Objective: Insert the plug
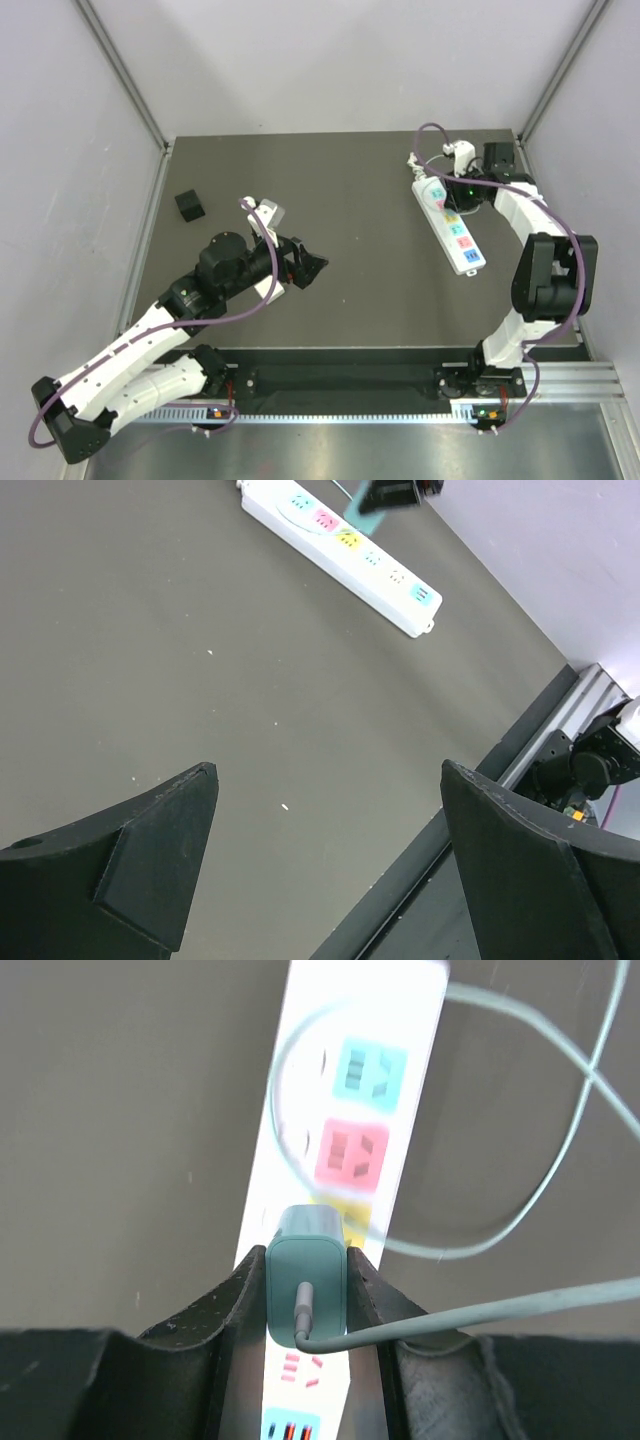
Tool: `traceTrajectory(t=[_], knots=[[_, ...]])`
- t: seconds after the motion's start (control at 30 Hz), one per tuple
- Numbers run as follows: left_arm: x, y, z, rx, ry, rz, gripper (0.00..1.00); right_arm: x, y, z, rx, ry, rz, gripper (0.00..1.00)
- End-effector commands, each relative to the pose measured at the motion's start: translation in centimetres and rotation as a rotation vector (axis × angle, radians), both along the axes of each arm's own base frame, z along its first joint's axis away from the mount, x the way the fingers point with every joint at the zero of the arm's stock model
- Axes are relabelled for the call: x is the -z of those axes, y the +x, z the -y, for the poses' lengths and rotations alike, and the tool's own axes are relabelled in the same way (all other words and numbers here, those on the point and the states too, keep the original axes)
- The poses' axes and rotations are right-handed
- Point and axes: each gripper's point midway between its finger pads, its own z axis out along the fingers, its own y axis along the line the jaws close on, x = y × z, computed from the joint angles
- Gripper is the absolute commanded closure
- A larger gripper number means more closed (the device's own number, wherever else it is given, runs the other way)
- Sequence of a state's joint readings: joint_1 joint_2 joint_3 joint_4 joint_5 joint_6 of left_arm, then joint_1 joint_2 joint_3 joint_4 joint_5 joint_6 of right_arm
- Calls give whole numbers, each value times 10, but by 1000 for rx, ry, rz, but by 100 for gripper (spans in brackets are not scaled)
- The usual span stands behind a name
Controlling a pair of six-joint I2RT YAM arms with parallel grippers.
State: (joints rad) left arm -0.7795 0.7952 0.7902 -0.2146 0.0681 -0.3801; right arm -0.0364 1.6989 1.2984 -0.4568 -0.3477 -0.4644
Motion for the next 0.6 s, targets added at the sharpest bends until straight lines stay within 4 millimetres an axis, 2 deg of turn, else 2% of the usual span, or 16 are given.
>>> traceTrajectory(t=[0.0,0.07,0.1,0.2,0.37,0.57], knots=[[-19,-3,3,22,-64,50,3,8,-31,15,42,7,-93,100],[-21,-3,3,21,-65,55,3,14,-39,16,44,23,-91,100],[-21,-3,2,20,-66,57,3,10,-42,20,57,26,-76,100],[-24,-3,3,24,-71,63,3,15,-54,27,79,41,-82,100],[-23,-5,4,36,-74,61,3,29,-70,40,121,52,-138,100],[-22,-6,6,48,-74,56,3,29,-80,37,123,72,-140,100]])
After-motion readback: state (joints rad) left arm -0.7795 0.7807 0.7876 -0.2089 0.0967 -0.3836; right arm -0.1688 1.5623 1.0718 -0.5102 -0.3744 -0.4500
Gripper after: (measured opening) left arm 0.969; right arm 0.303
